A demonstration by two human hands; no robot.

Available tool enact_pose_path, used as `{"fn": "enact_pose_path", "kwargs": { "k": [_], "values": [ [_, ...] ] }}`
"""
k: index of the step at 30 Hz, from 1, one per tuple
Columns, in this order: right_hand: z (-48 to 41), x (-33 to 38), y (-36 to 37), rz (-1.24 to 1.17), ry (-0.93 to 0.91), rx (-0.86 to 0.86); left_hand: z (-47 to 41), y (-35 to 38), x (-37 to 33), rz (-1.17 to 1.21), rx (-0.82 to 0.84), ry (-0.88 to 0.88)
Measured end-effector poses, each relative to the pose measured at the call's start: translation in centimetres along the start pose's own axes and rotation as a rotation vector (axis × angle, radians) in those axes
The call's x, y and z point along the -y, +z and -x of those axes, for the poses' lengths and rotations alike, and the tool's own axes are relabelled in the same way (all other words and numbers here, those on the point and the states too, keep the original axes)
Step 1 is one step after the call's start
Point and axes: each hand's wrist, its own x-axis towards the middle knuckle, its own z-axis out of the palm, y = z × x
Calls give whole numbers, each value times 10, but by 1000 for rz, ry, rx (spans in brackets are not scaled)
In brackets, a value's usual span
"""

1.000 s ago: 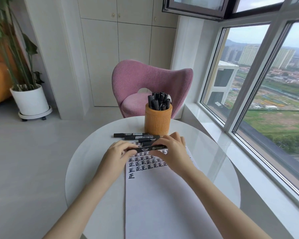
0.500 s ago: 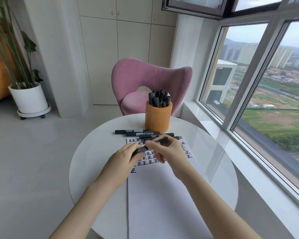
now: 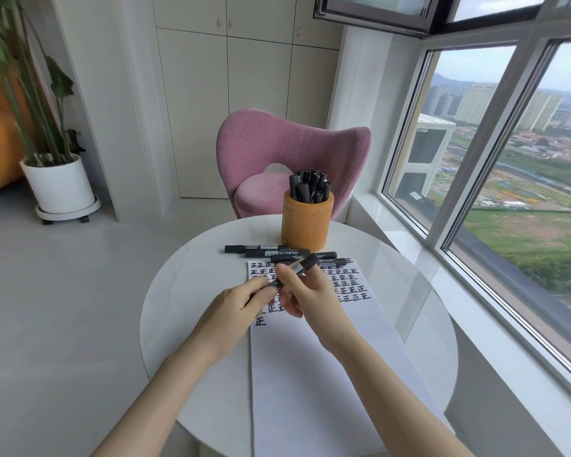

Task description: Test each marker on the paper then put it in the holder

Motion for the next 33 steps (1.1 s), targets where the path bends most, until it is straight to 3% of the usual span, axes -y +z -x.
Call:
{"fn": "enact_pose_path", "kwargs": {
  "k": [4, 9, 15, 20, 25, 33],
  "values": [
    [1, 1, 2, 44, -37, 13, 3, -4, 3, 166, 16, -27],
    [2, -1, 2, -23, 79, 12, 5, -3, 1, 104, 19, 32],
    [-4, -1, -9, -175, 200, -238, 11, -9, 15, 305, -98, -44],
    [5, -8, -3, -47, 241, -200, 16, -7, 28, 326, -176, -33],
    [5, -19, 3, 300, 79, -285, 17, -8, 27, 416, -237, -63],
    [5, -29, 6, 336, 26, -336, 16, -6, 30, 280, -186, -103]
  ]
}}
